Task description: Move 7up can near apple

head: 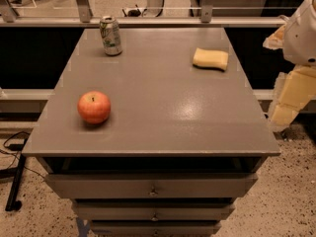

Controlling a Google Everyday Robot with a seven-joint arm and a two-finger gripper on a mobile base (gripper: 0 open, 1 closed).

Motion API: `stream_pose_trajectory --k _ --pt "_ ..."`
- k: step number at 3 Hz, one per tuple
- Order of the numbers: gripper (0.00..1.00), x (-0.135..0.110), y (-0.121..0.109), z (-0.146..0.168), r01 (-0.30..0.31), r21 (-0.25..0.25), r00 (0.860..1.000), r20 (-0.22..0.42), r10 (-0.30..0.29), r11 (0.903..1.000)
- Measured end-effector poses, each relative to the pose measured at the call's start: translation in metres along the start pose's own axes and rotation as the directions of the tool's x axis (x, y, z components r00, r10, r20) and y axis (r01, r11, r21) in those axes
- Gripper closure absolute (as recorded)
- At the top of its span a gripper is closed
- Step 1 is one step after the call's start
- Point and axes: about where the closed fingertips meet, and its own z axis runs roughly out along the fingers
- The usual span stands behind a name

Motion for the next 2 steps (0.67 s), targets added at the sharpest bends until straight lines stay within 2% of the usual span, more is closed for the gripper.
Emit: stream_pose_trajectory --k 1,2 --pt "0.00 0.000 0.000 0.000 0.000 0.000 1.000 0.000 0.000 1.0000" --pt "0.00 -0.008 -0.011 0.011 -0.014 0.027 0.997 0.078 0.012 0.9995"
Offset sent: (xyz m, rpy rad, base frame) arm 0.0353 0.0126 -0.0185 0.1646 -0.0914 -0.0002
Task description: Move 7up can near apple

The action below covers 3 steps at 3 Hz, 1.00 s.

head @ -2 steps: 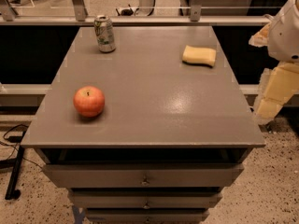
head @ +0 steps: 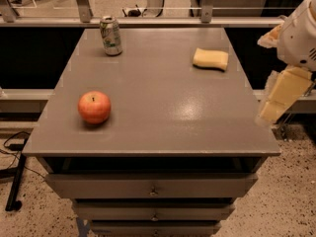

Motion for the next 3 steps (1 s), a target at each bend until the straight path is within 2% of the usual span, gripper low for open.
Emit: stream_pose_trajectory --k 1,2,3 --pt "0.00 -0.017 -0.026 0.024 -0.019 0.040 0.992 0.126 0.014 0.9990" --pt "0.00 -0.058 -0.058 0.067 -0.037 0.050 0.952 0.306 0.020 0.9981" --pt "0.00 -0.097 -0.076 0.102 -0.059 0.034 0.901 0.432 0.039 0.9977"
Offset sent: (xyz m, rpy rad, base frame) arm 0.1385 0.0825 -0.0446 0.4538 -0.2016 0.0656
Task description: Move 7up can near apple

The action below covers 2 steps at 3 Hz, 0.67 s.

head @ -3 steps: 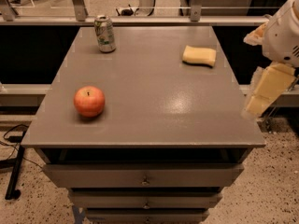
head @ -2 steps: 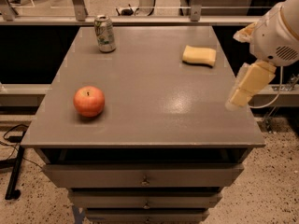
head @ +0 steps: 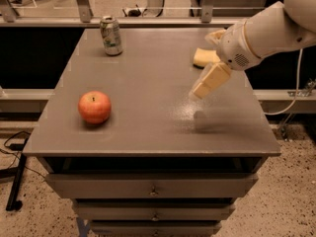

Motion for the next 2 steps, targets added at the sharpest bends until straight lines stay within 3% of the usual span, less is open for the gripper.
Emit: stream_pose_trajectory --k 1,2 --pt "0.00 -0.026 -0.014 0.035 -0.019 -0.004 0.994 0.103 0.019 0.9998" --pt "0.00 -0.081 -0.035 0.069 -0.025 -0.007 0.974 0.225 0.026 0.9997"
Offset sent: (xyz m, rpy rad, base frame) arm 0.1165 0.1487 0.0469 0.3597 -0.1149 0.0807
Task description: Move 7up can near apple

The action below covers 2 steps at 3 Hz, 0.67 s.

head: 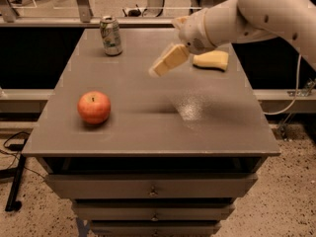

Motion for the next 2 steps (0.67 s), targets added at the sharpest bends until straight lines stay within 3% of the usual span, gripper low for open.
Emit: stream_pose_trajectory --k 1,2 --pt "0.00 -0.0455 -0.0015 0.0389 -0.004 -0.002 0.999 0.050 0.004 1.0000" --pt "0.00 -0.0458 -0.0010 0.0394 -0.003 -0.004 0.999 0.050 0.003 1.0000"
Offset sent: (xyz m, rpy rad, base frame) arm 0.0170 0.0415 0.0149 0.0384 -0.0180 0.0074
